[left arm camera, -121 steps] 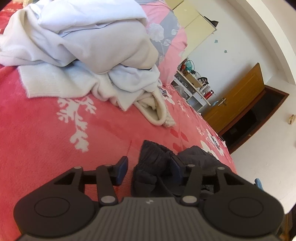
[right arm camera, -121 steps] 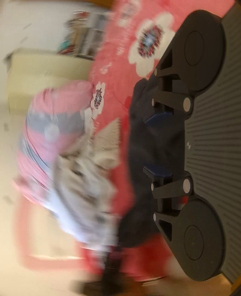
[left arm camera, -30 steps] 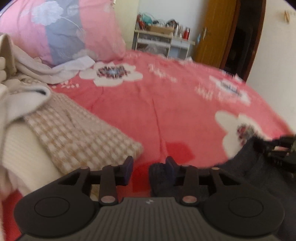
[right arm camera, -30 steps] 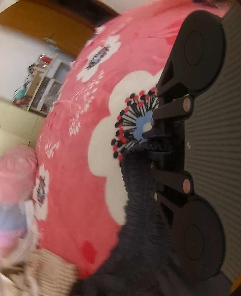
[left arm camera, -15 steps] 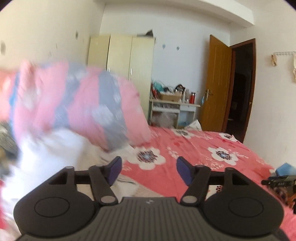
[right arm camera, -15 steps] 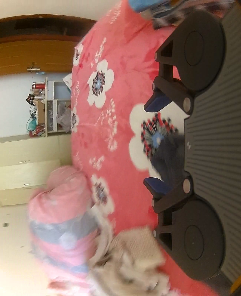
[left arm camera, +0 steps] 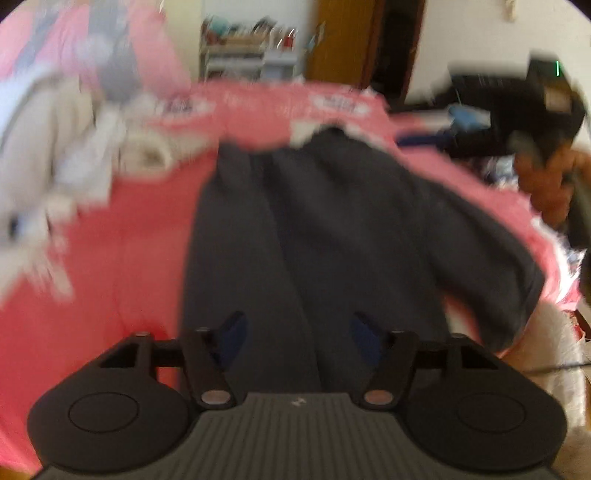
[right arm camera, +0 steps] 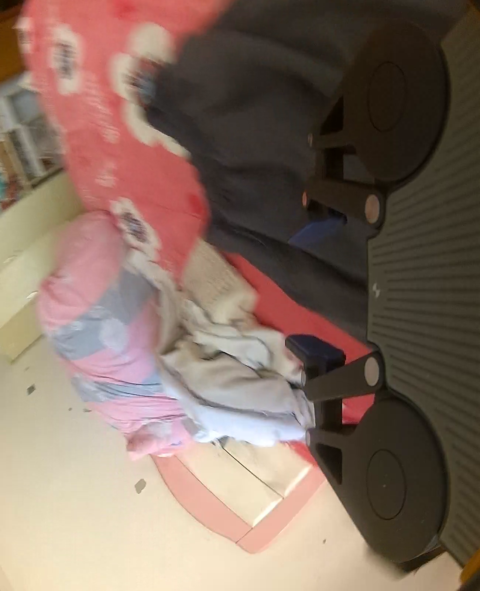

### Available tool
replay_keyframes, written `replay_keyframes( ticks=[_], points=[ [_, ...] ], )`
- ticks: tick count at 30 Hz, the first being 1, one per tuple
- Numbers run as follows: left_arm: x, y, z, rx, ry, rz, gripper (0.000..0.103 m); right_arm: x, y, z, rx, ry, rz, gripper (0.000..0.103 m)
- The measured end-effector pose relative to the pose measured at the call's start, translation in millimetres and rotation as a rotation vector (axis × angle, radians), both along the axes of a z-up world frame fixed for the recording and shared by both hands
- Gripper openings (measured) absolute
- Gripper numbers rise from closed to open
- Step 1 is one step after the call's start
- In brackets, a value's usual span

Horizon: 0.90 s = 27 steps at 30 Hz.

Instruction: Fold clothes

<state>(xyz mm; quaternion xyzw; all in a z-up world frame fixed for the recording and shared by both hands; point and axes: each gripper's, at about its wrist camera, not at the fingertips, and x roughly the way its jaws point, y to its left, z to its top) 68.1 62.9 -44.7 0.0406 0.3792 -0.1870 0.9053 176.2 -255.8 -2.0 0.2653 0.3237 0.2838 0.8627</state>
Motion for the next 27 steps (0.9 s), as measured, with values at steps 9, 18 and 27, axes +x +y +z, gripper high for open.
replay_keyframes(
  ticks=[9,18,27],
  points=[
    [5.9,17.4,-36.5,-0.021,-0.009,0.119,0.021,89.9,91.6,-43.4,-0.025,0.156,0.009,0.046],
    [7.1,85.5,-41.7,-0.321,0.035,0.244,0.002,184.5,135.2,-83.6,-0.191,0.265,-0.061,0.031],
    [-5.2,160.4,-68.1,-0.598,0.134,0.435,0.004,224.0,204.1,-83.2,-0.163,0.204,0.062,0.021]
  ],
)
